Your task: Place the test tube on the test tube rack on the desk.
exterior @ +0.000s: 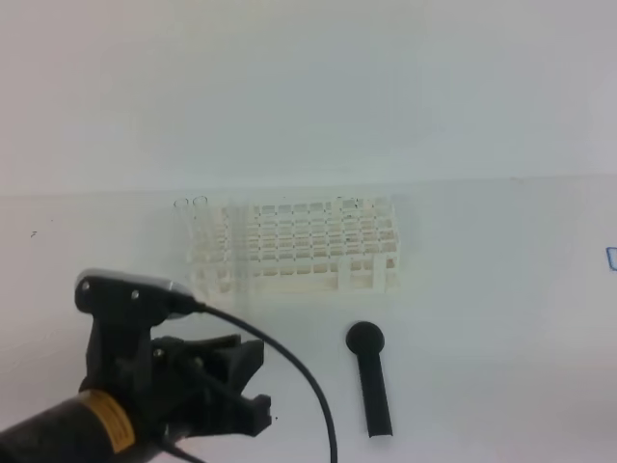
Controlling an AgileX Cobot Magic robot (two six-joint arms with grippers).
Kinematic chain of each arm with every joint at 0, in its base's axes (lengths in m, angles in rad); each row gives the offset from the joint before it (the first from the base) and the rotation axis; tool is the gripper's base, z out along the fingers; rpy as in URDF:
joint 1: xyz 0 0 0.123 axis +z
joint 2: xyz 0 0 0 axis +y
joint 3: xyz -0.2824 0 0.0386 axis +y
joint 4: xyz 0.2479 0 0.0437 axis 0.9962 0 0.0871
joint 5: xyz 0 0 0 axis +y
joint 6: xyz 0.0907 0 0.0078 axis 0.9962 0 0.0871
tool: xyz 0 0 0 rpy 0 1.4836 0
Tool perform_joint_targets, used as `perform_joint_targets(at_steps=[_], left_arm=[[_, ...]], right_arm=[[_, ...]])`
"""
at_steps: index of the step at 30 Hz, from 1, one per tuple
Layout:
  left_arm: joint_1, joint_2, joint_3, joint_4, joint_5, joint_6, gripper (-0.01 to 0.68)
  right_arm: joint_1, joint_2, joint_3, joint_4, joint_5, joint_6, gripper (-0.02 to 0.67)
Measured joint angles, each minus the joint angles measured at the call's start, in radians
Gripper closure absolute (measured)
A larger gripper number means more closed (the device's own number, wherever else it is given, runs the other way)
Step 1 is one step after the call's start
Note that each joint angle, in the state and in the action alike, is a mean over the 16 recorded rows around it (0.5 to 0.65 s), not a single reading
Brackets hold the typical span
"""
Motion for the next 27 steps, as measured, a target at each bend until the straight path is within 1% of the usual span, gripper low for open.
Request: perform_joint_targets(at_steps=[3,7,9,11,14,18,23,25,27], left_arm=[[-0.005,-0.019,0.070,0.092,-0.119,-0.090,0.666],[-0.013,-0.012,0.135,0.258,-0.266,-0.238,0.666],[-0.016,0.000,0.157,0.347,-0.330,-0.317,0.666],[-0.018,0.014,0.172,0.433,-0.387,-0.387,0.666],[-0.018,0.037,0.183,0.545,-0.451,-0.456,0.673],[-0.018,0.064,0.185,0.624,-0.492,-0.485,0.673],[-0.018,0.082,0.185,0.621,-0.521,-0.461,0.673],[-0.018,0.085,0.186,0.604,-0.534,-0.442,0.673],[-0.018,0.087,0.186,0.585,-0.549,-0.425,0.673]], right_arm=[[0.000,0.000,0.001,0.004,-0.115,0.067,0.650],[0.000,0.000,0.002,-0.008,-0.250,0.198,0.650],[0.000,0.000,0.002,-0.044,-0.298,0.279,0.650],[0.000,0.002,-0.001,-0.112,-0.331,0.373,0.650],[0.000,0.014,-0.017,-0.277,-0.365,0.551,0.650],[0.002,0.062,-0.067,-0.590,-0.428,0.809,0.650],[0.021,0.162,-0.164,-0.997,-0.543,1.072,0.650],[0.033,0.204,-0.208,-1.126,-0.593,1.149,0.650],[0.049,0.246,-0.250,-1.218,-0.641,1.207,0.650]])
